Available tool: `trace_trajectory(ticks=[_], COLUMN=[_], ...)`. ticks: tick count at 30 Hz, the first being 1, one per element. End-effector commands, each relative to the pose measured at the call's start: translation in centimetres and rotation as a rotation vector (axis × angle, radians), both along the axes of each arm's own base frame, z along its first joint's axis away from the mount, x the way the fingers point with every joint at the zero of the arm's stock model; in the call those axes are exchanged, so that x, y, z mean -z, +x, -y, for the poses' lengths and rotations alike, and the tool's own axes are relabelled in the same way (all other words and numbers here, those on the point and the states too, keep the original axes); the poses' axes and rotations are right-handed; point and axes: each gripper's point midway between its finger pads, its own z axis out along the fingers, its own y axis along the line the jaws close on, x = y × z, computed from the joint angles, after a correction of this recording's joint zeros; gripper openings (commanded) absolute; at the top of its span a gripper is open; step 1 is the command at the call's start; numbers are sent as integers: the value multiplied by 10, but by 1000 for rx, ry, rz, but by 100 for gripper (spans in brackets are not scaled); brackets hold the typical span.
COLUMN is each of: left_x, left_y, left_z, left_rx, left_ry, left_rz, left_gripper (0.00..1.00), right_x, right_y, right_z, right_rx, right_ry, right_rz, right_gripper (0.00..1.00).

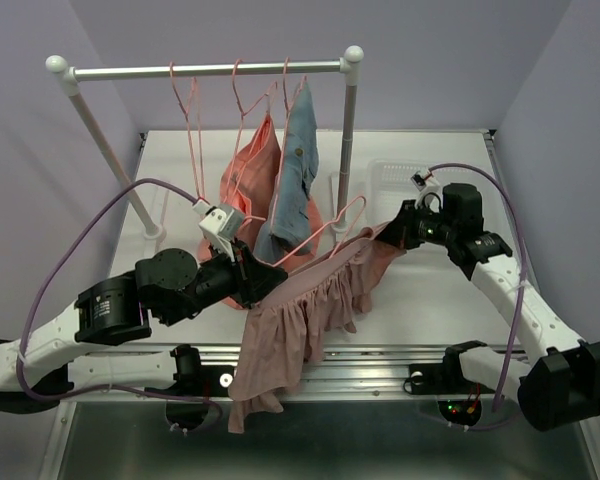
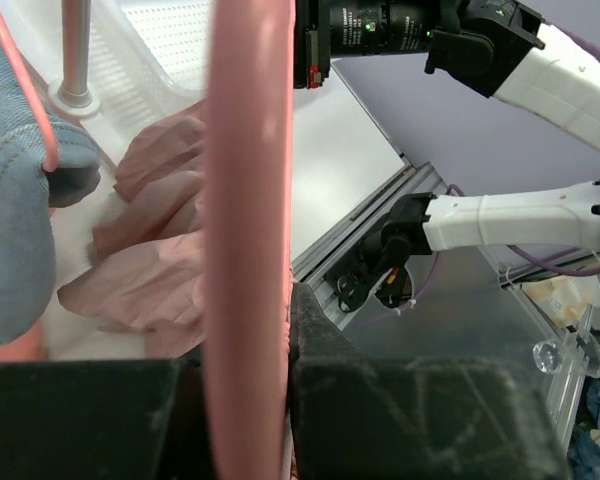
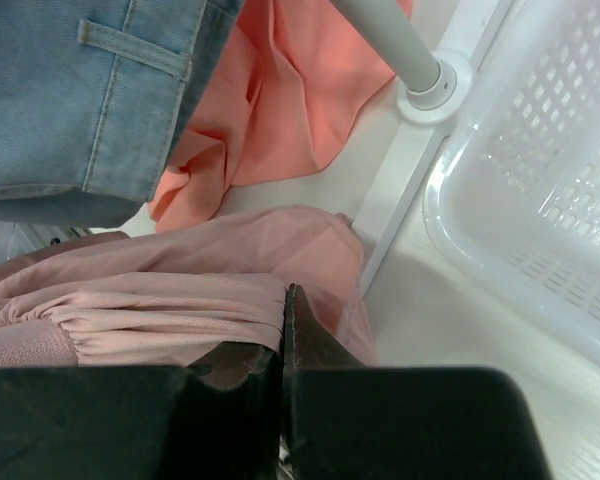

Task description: Remove the skirt from the hanger

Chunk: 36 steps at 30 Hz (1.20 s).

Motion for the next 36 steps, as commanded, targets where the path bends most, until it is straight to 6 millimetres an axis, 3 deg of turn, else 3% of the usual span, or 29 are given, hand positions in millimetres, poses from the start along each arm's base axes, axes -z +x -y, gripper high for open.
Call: trace_trajectory(ticks=[1,7,11,18,24,26,29,32,34,35,36], left_x=[-29,-60,-61,-84,-101,-102,-97,-91,-78,-65,-59], left_y=[-21,7,60,96,91,81,64,49,43,44,44], left_z=[-9,0,14,29,37,43,39,22,9,3,-1], left_rx=[94,-37,-316,-507,-446,-364,-260,-213,-204,-223,-235], left_ry=[-136,-281,-245,-158,-148,-159,-174,-206,-186,-159,-146], left_rz=[10,110,150,227,275,283,270,237,203,166,146], left_gripper=[0,0,0,0,0,0,0,0,0,0,0], right_x=[-4,-38,-51,-45,-68,-94,-121,-130,-157,-184,-198], right_y=[18,-35,-74,-107,-91,-85,-67,-50,-34,-30,-27], right_z=[25,-10,-26,-28,-20,-16,-1,13,26,34,38], right_rx=[111,-215,-423,-519,-345,-292,-135,9,121,174,207], right_ry=[-58,67,176,158,156,149,102,69,54,56,58], right_rz=[72,178,220,219,299,341,370,320,361,417,445], right_gripper=[1,1,1,1,1,1,1,1,1,1,1])
